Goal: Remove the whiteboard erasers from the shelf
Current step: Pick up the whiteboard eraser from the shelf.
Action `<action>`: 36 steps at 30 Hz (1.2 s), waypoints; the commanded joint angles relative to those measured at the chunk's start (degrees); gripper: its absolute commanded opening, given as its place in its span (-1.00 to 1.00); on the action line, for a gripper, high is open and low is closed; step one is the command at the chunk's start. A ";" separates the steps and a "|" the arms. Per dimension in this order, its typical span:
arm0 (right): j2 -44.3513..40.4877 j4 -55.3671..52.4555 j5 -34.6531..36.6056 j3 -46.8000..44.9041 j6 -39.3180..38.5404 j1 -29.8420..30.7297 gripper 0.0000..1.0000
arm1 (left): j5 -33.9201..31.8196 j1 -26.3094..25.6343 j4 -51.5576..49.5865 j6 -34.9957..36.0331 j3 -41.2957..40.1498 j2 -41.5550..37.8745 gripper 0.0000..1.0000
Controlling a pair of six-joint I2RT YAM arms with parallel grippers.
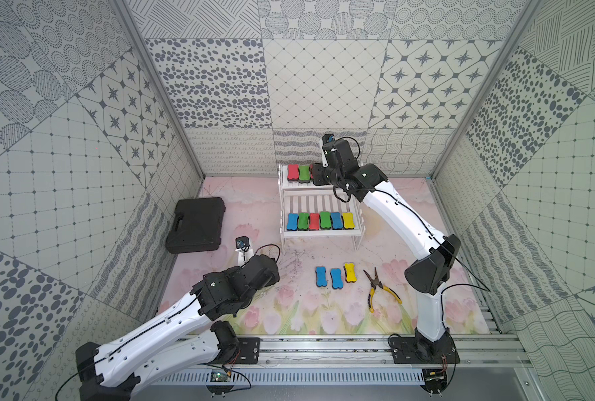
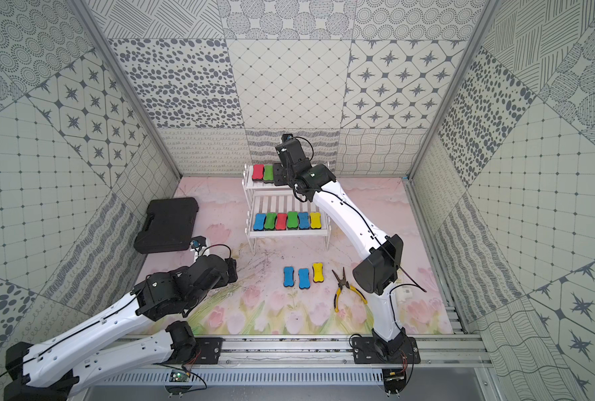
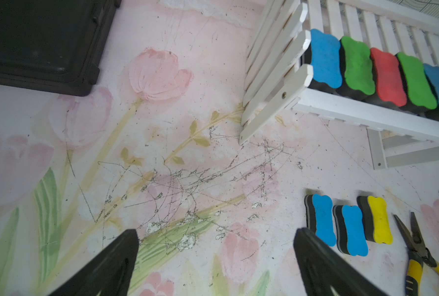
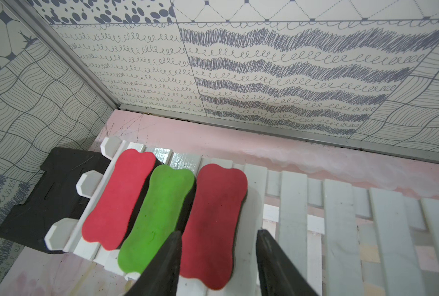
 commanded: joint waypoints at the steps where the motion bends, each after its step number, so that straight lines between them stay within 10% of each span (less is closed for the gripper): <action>1: 1.18 0.84 -1.12 1.09 0.65 -0.38 0.01 | 0.03 0.49 0.27 -0.07 0.94 -0.01 0.99; 18: -5.31 0.91 -0.96 -9.36 1.30 -4.70 -0.05 | -0.64 0.48 -0.39 -0.07 1.29 -0.09 0.99; 36: 2.53 -4.01 6.31 5.47 1.66 -2.14 0.33 | -0.67 0.50 -0.17 -0.45 1.40 0.31 0.99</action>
